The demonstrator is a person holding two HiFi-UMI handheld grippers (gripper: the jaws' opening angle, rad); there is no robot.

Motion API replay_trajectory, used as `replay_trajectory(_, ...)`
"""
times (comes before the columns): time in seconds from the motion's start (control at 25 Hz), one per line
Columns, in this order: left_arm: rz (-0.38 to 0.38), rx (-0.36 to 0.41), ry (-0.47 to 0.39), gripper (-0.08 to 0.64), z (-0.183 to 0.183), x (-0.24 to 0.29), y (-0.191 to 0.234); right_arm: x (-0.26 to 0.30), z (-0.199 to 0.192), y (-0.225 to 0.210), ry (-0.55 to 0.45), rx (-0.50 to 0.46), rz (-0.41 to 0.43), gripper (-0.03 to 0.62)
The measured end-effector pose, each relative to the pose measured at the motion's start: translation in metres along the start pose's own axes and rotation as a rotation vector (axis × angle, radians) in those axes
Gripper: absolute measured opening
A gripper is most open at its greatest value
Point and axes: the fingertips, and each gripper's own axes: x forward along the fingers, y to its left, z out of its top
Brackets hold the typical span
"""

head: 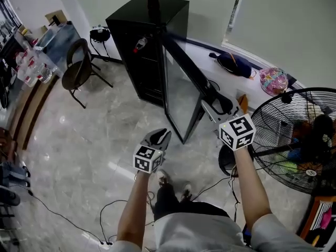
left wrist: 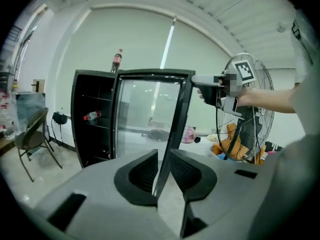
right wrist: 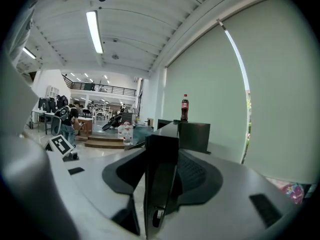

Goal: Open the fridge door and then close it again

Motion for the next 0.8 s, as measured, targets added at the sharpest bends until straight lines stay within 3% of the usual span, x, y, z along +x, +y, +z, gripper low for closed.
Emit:
replay_trajectory(0.52, 0.136, -0.019, -0.035, 0.049, 0.047, -0.069, 0.024, -0.009, -0.009, -0.049, 0.051, 0.049, -0.071, 0.195)
replay_trajectory(0.68, 0.197, -0.005, -0.08, 0.049, 0.078, -0.105, 0.021, -0.029, -0.007, -0.044, 0.05, 0.061, -0.115, 0.195)
replay_trajectory(0.8, 0.236, 0.01, -0.132, 0.049, 0.105, -0.129, 0.016, -0.048, 0.0, -0.031, 0.061, 0.031, -0.095, 0.187)
